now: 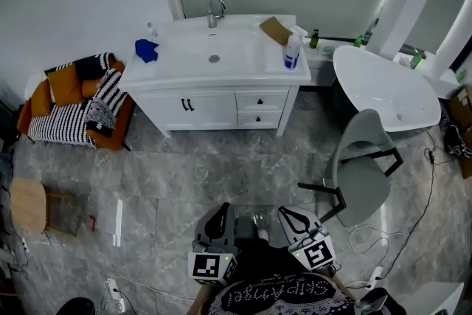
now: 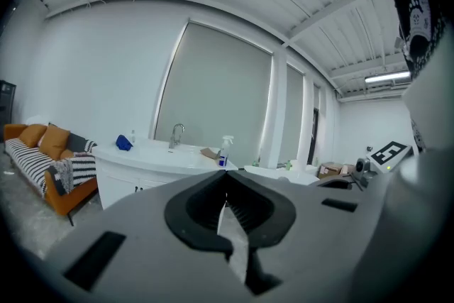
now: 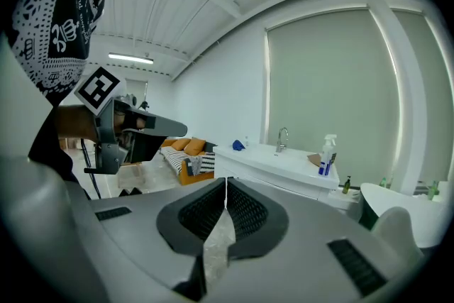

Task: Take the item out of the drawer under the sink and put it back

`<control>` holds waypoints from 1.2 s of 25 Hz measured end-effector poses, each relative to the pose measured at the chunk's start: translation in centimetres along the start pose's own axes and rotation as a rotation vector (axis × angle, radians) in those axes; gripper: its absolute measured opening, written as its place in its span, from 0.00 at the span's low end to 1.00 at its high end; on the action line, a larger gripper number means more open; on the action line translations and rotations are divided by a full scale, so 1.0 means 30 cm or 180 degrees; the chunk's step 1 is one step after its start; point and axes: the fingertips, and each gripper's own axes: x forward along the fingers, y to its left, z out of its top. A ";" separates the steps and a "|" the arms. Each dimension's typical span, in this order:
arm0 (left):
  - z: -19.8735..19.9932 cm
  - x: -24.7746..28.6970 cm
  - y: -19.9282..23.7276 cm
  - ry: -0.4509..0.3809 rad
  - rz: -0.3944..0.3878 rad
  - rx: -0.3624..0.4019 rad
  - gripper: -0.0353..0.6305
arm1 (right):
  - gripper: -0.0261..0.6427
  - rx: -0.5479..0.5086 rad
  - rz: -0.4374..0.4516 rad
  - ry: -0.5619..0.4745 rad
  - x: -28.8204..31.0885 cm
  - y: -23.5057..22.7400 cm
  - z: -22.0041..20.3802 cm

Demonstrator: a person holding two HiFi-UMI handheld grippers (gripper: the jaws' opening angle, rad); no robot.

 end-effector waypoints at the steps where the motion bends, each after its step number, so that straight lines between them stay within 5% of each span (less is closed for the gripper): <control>1: -0.006 0.012 0.001 0.0040 -0.0022 0.0000 0.06 | 0.07 0.0044 -0.0026 -0.0004 0.004 -0.008 -0.004; 18: 0.174 0.343 0.133 0.0008 -0.0543 -0.0136 0.06 | 0.07 0.0321 -0.0591 0.0025 0.242 -0.203 0.104; 30: 0.182 0.357 0.256 -0.0017 -0.0627 -0.0241 0.06 | 0.07 0.0331 -0.0752 -0.0015 0.352 -0.207 0.128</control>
